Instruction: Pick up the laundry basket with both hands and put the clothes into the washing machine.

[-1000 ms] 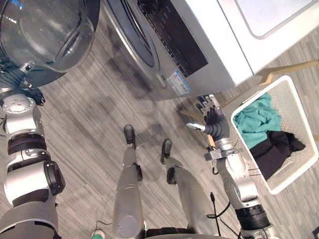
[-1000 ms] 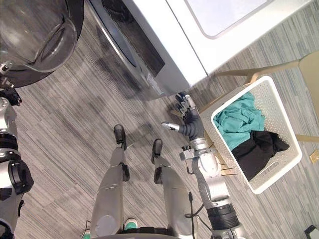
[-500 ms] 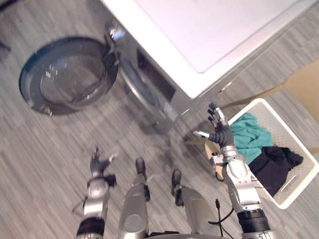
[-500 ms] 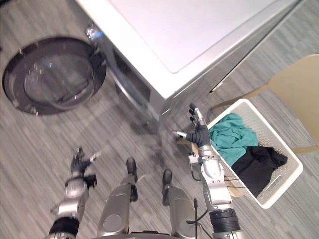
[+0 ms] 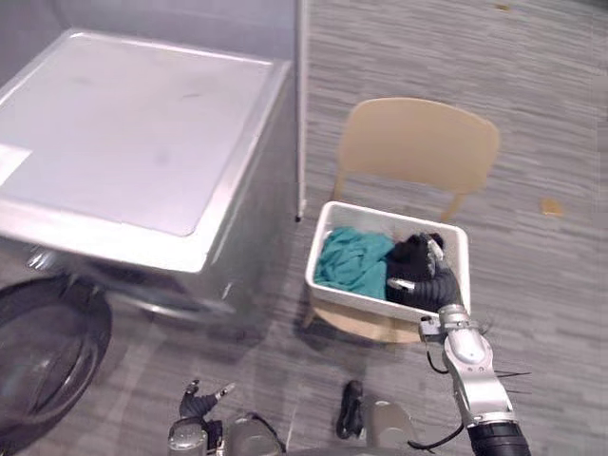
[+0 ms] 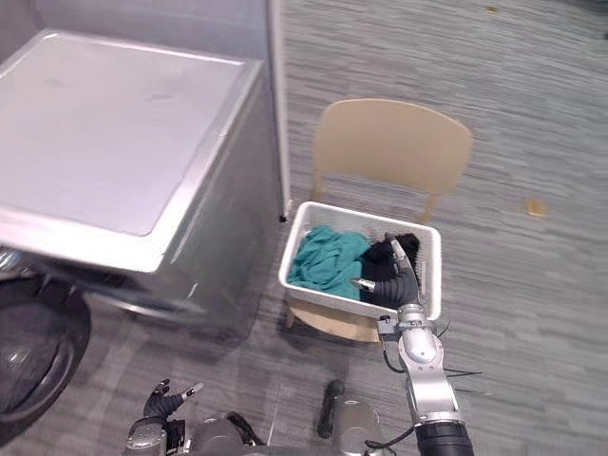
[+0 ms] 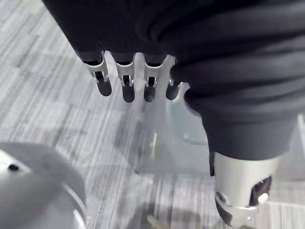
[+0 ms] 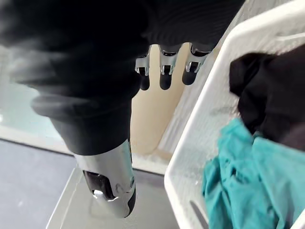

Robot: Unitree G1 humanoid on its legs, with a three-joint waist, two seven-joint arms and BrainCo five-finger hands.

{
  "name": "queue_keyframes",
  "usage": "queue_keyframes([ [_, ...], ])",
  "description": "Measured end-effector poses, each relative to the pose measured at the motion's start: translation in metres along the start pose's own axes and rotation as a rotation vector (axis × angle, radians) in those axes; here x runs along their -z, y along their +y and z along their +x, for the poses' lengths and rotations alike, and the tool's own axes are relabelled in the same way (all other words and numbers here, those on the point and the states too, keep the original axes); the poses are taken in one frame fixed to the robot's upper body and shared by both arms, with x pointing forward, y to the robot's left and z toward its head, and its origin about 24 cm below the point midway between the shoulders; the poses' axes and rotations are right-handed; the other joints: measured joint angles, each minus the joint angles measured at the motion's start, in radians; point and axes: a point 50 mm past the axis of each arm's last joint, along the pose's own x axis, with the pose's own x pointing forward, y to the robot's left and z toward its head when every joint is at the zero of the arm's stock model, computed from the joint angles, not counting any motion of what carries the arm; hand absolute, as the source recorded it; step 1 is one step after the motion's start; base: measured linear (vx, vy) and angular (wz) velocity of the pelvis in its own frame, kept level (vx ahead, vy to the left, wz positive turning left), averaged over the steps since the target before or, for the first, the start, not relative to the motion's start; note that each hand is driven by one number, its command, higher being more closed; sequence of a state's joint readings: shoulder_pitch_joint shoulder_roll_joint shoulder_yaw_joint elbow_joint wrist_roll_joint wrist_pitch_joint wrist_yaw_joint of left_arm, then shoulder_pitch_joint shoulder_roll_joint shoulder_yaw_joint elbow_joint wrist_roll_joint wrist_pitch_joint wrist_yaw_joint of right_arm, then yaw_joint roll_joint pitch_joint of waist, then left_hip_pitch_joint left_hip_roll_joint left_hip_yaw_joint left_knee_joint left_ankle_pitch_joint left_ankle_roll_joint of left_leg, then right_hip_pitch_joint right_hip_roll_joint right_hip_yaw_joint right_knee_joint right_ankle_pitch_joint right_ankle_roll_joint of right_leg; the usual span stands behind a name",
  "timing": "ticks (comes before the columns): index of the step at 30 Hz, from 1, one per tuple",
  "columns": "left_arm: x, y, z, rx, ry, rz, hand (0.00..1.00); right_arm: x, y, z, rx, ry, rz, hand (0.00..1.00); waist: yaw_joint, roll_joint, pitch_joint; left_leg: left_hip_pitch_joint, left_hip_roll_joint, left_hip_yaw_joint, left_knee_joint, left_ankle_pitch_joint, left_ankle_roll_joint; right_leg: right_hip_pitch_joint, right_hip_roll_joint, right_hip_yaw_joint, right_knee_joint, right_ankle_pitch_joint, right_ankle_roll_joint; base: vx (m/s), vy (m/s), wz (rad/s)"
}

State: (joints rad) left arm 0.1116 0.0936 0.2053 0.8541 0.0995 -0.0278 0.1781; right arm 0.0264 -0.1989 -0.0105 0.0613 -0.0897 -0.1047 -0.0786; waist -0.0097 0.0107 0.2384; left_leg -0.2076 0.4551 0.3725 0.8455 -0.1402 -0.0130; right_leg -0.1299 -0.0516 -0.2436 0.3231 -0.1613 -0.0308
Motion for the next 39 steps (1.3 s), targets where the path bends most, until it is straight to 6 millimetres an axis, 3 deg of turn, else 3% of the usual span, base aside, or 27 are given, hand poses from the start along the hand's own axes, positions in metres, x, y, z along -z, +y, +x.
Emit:
queue_keyframes([
  [2, 0.0, -0.003, 0.0, 0.012, -0.002, 0.008, 0.0, 0.002, -0.004, 0.001, -0.007, 0.005, -0.041, 0.0, 0.024, -0.001, 0.0, -0.03, -0.101, -0.127, -0.065, -0.068, -0.062, 0.019, -0.008, 0.04, -0.019, 0.006, -0.003, 0.21, 0.023, -0.76],
  [3, 0.004, -0.004, -0.002, 0.017, 0.01, 0.018, 0.0, 0.006, -0.006, 0.004, -0.024, 0.017, -0.084, 0.0, 0.025, -0.002, 0.001, -0.034, -0.159, -0.179, -0.165, -0.079, -0.069, 0.039, -0.007, 0.057, -0.046, 0.012, 0.006, 0.2, 0.045, -0.65],
  [4, 0.006, -0.005, -0.002, 0.023, 0.014, 0.024, 0.0, 0.008, -0.006, 0.005, -0.036, 0.026, -0.112, 0.0, 0.025, 0.0, 0.0, -0.039, -0.184, -0.201, -0.229, -0.078, -0.07, 0.045, -0.007, 0.06, -0.055, 0.015, 0.01, 0.18, 0.094, -0.41],
  [5, 0.006, -0.009, -0.003, 0.037, 0.012, 0.034, 0.0, 0.013, -0.008, 0.008, -0.057, 0.043, -0.171, 0.0, 0.026, 0.018, -0.007, -0.036, -0.227, -0.247, -0.374, -0.056, -0.097, 0.049, -0.003, 0.062, -0.069, 0.022, 0.023, 0.17, 0.148, -0.31],
  [6, 0.006, -0.013, -0.004, 0.047, 0.011, 0.026, 0.0, 0.015, -0.01, 0.013, -0.08, 0.05, -0.235, 0.0, 0.028, 0.044, -0.006, -0.037, -0.251, -0.281, -0.508, 0.051, -0.111, 0.05, 0.016, 0.07, -0.079, 0.029, 0.034, 0.17, 0.176, -0.34],
  [9, -0.003, -0.012, -0.001, 0.048, -0.028, 0.035, 0.0, 0.018, -0.004, 0.026, -0.144, 0.062, -0.315, 0.0, 0.038, 0.015, 0.006, -0.043, -0.305, -0.275, -0.561, 0.076, -0.075, 0.032, -0.031, 0.08, -0.118, 0.052, 0.075, 0.14, 0.166, 0.0],
  [14, -0.016, -0.018, 0.002, 0.07, -0.076, 0.06, 0.0, 0.003, 0.002, 0.069, -0.205, 0.036, -0.459, 0.0, 0.082, 0.056, 0.088, -0.083, -0.358, -0.262, -0.598, 0.108, -0.039, -0.025, -0.075, 0.083, -0.118, 0.073, 0.108, 0.0, 0.135, 0.08],
  [17, -0.024, -0.014, 0.005, 0.058, -0.1, 0.056, 0.0, -0.007, 0.008, 0.088, -0.23, 0.028, -0.536, 0.0, 0.1, 0.061, 0.134, -0.123, -0.369, -0.282, -0.616, 0.135, -0.035, -0.062, -0.08, 0.076, -0.119, 0.08, 0.11, -0.08, 0.036, 0.18],
  [21, -0.033, -0.013, 0.007, 0.052, -0.128, 0.054, 0.0, -0.02, 0.0, 0.112, -0.191, 0.041, -0.635, 0.0, 0.13, 0.064, 0.188, -0.174, -0.377, -0.303, -0.647, 0.176, -0.023, -0.116, -0.083, 0.059, -0.122, 0.101, 0.104, -0.08, 0.022, 0.15],
  [25, -0.059, -0.02, 0.011, 0.055, -0.205, 0.055, 0.0, -0.009, -0.022, 0.121, -0.118, 0.163, -0.705, 0.0, 0.158, 0.079, 0.199, -0.238, -0.399, -0.353, -0.686, 0.219, -0.017, -0.17, -0.089, 0.022, -0.119, 0.102, 0.104, -0.06, 0.024, 0.31],
  [26, -0.064, -0.021, 0.011, 0.055, -0.218, 0.051, 0.0, -0.008, -0.024, 0.122, -0.111, 0.174, -0.712, 1.0, 0.163, 0.079, 0.199, -0.247, -0.401, -0.358, -0.694, 0.226, -0.018, -0.18, -0.09, 0.019, -0.117, 0.102, 0.104, -0.07, 0.027, 0.3],
  [33, -0.1, -0.031, 0.014, 0.063, -0.305, 0.0, 0.0, -0.035, -0.039, 0.138, 0.019, 0.122, -0.726, 1.0, 0.191, 0.084, 0.203, -0.288, -0.407, -0.416, -0.797, 0.301, -0.033, -0.254, -0.093, -0.031, -0.078, 0.08, 0.097, -0.03, -0.014, 0.21],
  [35, -0.103, -0.032, 0.014, 0.067, -0.312, -0.009, 0.0, -0.039, -0.038, 0.138, 0.032, 0.107, -0.675, 1.0, 0.191, 0.082, 0.204, -0.284, -0.405, -0.428, -0.813, 0.316, -0.032, -0.261, -0.092, -0.037, -0.059, 0.064, 0.093, 0.03, -0.068, 0.15],
  [39, -0.101, -0.041, 0.011, 0.089, -0.299, -0.025, 0.0, -0.029, -0.024, 0.127, 0.009, 0.106, -0.551, 1.0, 0.189, 0.074, 0.215, -0.256, -0.4, -0.439, -0.814, 0.32, -0.034, -0.239, -0.09, -0.034, -0.045, 0.052, 0.085, 0.08, -0.059, 0.06],
])
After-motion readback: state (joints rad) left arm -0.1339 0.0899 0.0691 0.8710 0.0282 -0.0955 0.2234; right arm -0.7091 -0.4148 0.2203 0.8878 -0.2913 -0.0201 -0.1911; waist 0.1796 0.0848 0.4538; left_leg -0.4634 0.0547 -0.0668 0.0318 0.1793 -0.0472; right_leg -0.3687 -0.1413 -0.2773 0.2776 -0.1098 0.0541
